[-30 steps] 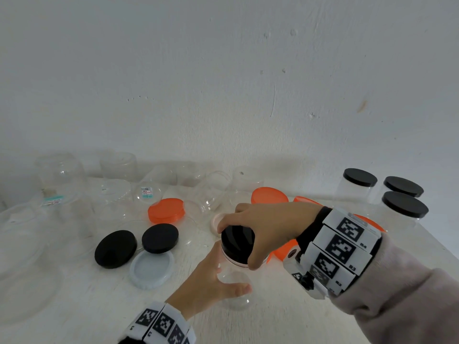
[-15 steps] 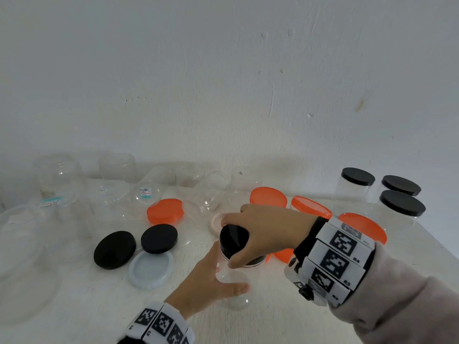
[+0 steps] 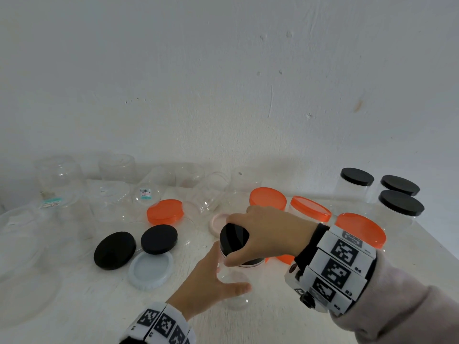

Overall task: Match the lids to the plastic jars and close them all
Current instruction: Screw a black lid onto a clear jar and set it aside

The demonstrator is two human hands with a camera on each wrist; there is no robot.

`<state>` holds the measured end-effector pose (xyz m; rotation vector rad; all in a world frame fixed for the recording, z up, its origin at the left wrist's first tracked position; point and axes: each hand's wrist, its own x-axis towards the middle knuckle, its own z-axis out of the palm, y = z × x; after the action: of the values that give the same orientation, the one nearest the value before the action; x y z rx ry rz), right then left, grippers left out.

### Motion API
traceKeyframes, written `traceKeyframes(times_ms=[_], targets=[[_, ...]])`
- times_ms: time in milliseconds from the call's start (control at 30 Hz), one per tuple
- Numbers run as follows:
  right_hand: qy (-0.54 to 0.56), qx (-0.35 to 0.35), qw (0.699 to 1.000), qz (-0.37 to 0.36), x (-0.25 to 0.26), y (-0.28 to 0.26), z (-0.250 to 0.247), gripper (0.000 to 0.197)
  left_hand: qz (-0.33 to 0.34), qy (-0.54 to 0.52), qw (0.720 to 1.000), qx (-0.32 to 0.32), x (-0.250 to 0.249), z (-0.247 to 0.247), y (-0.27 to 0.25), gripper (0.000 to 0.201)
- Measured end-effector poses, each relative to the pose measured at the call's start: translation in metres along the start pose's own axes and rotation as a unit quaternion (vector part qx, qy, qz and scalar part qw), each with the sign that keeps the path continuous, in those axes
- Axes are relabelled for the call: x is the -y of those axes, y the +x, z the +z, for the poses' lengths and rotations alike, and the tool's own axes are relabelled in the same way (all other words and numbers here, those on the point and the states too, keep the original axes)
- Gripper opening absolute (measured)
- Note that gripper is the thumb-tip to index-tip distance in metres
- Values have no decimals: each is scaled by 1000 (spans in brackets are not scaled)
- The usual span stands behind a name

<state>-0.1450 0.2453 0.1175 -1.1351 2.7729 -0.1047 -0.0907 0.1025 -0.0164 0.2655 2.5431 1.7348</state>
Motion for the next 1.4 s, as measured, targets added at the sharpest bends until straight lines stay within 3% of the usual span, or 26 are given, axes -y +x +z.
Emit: traceKeyframes(times_ms=[133, 367, 500, 700, 800, 933, 1033, 1233, 1400], targets=[[-6, -5, 1000, 2, 1, -1, 1, 63, -11, -4, 1000, -3, 0, 1, 0, 86], [16, 83, 996, -4, -6, 0, -12, 74, -5, 17, 1000, -5, 0, 0, 1, 81], [-10, 41, 999, -14, -7, 1, -9, 68, 3, 16, 1000, -11, 3, 2, 2, 82], [-37, -19, 999, 35, -4, 0, 5, 65, 9, 23, 999, -23, 3, 3, 3, 82], [-13, 44, 998, 51, -4, -1, -2, 71, 11, 15, 999, -28, 3, 5, 3, 84], [4, 124, 992, 0, -2, 0, -16, 85, 18, 24, 999, -33, 2, 6, 3, 84], [-12, 110, 994, -22, 0, 2, -17, 73, 20, 30, 999, -27, 1, 6, 2, 82], [-31, 58, 998, 4, 0, 2, -10, 62, 22, 18, 999, -20, 4, 5, 3, 84], [-72, 3, 997, 39, 3, -1, -1, 71, 21, 8, 999, -26, 6, 6, 3, 88]])
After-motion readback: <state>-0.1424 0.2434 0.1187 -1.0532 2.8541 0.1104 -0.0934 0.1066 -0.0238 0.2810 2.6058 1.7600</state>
